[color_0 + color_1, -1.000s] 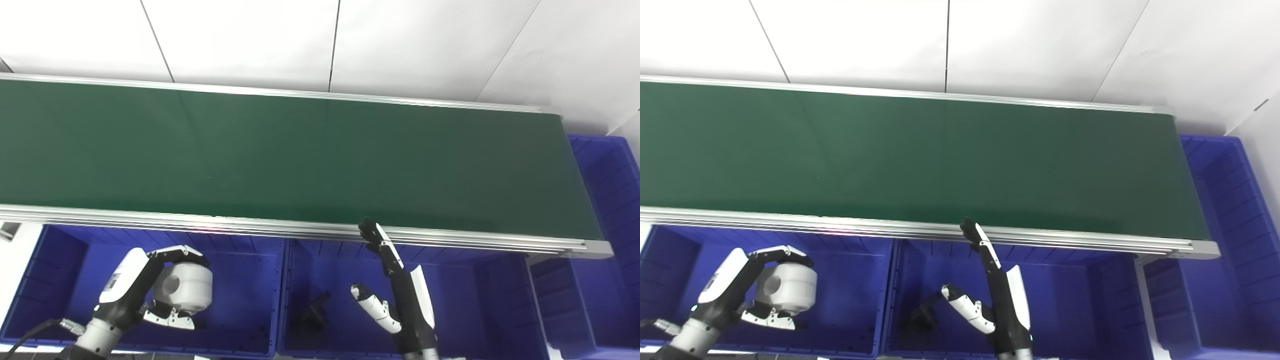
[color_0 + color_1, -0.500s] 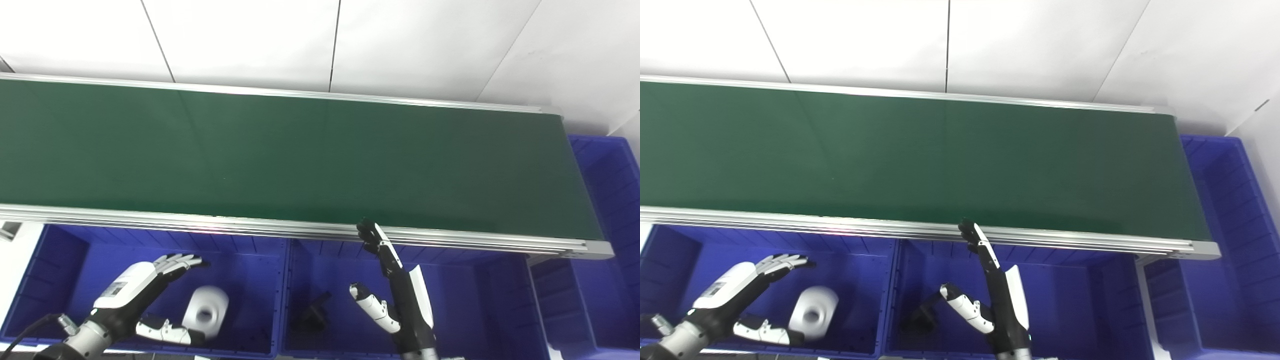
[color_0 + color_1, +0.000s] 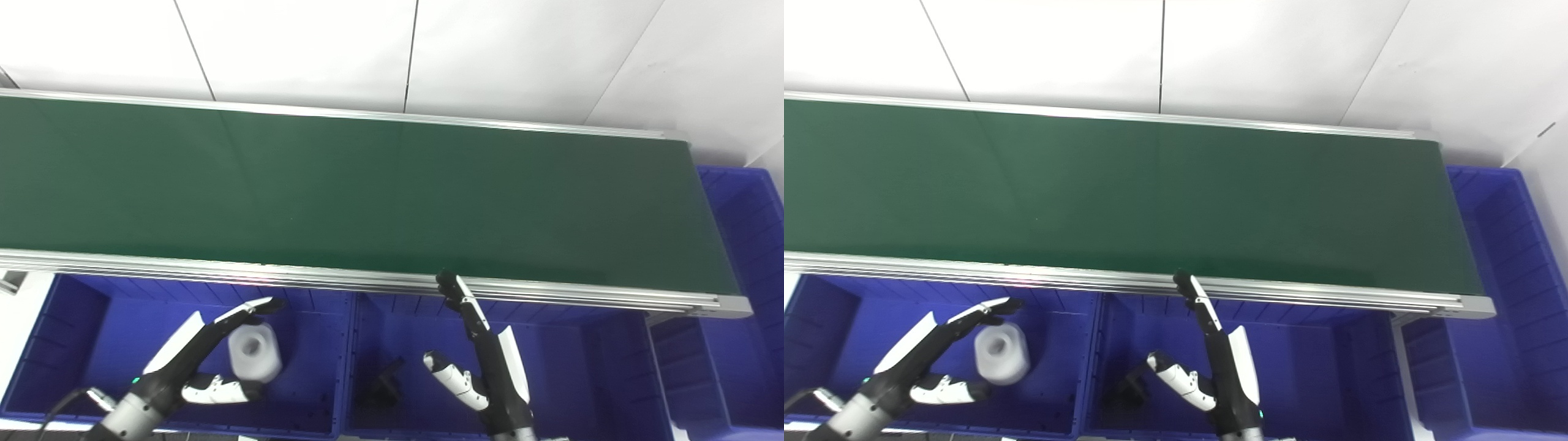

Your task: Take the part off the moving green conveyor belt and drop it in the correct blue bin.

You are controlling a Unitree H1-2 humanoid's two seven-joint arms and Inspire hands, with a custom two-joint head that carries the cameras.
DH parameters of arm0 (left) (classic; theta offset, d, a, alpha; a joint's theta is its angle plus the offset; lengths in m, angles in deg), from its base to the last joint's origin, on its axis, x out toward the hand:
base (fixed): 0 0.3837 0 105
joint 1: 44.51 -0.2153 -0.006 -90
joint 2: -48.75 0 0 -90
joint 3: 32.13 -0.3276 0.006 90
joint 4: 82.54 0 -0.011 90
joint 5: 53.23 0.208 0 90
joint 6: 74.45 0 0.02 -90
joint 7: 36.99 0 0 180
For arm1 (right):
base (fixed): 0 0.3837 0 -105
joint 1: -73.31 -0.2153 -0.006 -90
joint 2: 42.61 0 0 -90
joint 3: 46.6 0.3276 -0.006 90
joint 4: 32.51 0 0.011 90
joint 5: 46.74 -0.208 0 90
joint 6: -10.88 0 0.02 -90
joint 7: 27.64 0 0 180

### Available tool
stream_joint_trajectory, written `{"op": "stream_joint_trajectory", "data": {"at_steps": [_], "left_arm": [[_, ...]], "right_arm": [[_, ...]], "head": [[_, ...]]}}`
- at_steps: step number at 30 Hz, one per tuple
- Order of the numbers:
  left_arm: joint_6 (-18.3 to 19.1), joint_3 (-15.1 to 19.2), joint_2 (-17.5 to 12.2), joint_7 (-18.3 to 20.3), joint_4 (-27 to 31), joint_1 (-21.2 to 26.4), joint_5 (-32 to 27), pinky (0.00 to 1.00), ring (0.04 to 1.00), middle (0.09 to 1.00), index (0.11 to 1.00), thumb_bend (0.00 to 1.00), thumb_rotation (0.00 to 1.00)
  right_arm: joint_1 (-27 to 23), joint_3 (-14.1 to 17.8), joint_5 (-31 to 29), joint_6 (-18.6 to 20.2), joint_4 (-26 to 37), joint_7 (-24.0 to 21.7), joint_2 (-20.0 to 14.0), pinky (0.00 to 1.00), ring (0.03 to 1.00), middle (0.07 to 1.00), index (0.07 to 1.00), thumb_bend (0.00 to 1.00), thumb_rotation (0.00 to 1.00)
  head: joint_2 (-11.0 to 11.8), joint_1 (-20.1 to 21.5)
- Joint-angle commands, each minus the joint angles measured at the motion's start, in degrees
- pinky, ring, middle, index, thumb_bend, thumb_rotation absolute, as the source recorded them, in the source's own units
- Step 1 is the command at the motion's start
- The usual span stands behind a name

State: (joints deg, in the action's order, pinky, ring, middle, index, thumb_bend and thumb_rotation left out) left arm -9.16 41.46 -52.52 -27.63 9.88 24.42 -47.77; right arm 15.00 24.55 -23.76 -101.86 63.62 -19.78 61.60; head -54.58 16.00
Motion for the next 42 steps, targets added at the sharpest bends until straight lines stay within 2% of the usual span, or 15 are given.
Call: {"op": "stream_joint_trajectory", "data": {"at_steps": [1, 4, 11, 15, 20, 24, 29, 33, 36, 38, 42], "left_arm": [[-2.22, 1.32, 2.27, -1.93, 0.03, 1.03, -3.0, 0.79, 0.839, 0.859, 0.85, 0.81, 0.72], [-2.22, 5.64, 8.58, 1.14, -1.15, 1.09, -9.35, 0.75, 0.803, 0.834, 0.834, 0.8, 0.67], [-2.22, 18.21, 20.84, 13.84, -3.3, 0.07, -17.3, 0.74, 0.782, 0.836, 0.874, 0.79, 0.67], [-2.22, 23.85, 24.92, 19.92, -3.44, -0.33, -17.03, 0.74, 0.784, 0.837, 0.89, 0.81, 0.69], [-2.22, 28.72, 27.62, 26.98, -3.82, 0.21, -17.22, 0.72, 0.766, 0.833, 0.884, 0.78, 0.65], [-2.22, 31.61, 29.04, 31.16, -4.52, 1.15, -16.87, 0.73, 0.772, 0.839, 0.884, 0.75, 0.63], [-2.22, 34.64, 30.51, 34.21, -4.61, 1.69, -15.94, 0.72, 0.762, 0.825, 0.856, 0.76, 0.6], [-2.22, 34.47, 29.07, 35.41, -2.97, 0.74, -12.09, 0.74, 0.787, 0.832, 0.833, 0.8, 0.61], [-2.22, 31.5, 26.45, 33.12, -0.42, -0.89, -7.81, 0.77, 0.82, 0.849, 0.834, 0.8, 0.63], [-2.22, 28.87, 24.56, 29.98, 0.49, -1.74, -5.66, 0.8, 0.837, 0.853, 0.827, 0.82, 0.62], [-2.22, 22.09, 20.13, 20.77, 1.68, -2.99, -1.71, 0.78, 0.831, 0.857, 0.821, 0.83, 0.61]], "right_arm": [[0.63, -0.22, 0.14, -0.14, 2.08, -0.48, 0.13, 0.89, 0.903, 0.915, 0.937, 0.75, 0.8], [0.82, -0.2, 0.69, -0.41, 1.78, -0.35, 0.21, 0.88, 0.904, 0.92, 0.938, 0.75, 0.78], [0.91, -0.25, 0.65, -0.29, 1.66, -0.66, 0.07, 0.88, 0.91, 0.926, 0.942, 0.74, 0.74], [0.76, -0.28, 0.39, -0.16, 1.42, -1.12, -0.02, 0.89, 0.913, 0.927, 0.948, 0.72, 0.71], [0.77, -0.15, 0.77, 0.79, 1.39, -1.55, 0.15, 0.89, 0.921, 0.93, 0.955, 0.72, 0.65], [0.56, -0.11, 0.6, 0.7, 1.14, -1.52, 0.11, 0.89, 0.919, 0.931, 0.955, 0.71, 0.64], [0.44, -0.07, 1.1, 0.89, 0.92, -1.34, 0.14, 0.89, 0.92, 0.931, 0.954, 0.71, 0.64], [0.65, -0.02, 1.3, 0.8, 0.89, -1.16, 0.23, 0.9, 0.924, 0.935, 0.955, 0.71, 0.65], [0.72, -0.09, 0.92, 0.56, 1.08, -1.35, 0.1, 0.89, 0.923, 0.936, 0.955, 0.71, 0.64], [0.8, -0.13, 1.16, 0.64, 1.22, -1.29, 0.16, 0.89, 0.921, 0.934, 0.954, 0.7, 0.64], [0.91, -0.2, 1.35, 0.66, 1.29, -1.17, 0.32, 0.89, 0.921, 0.932, 0.954, 0.71, 0.66]], "head": [[0.24, 0.32], [0.45, 0.58], [0.53, -0.03], [0.53, -0.03], [0.92, 0.07], [1.04, -0.1], [1.29, -0.1], [1.13, -0.08], [0.99, -0.37], [0.99, -0.41], [0.92, -0.25]]}}
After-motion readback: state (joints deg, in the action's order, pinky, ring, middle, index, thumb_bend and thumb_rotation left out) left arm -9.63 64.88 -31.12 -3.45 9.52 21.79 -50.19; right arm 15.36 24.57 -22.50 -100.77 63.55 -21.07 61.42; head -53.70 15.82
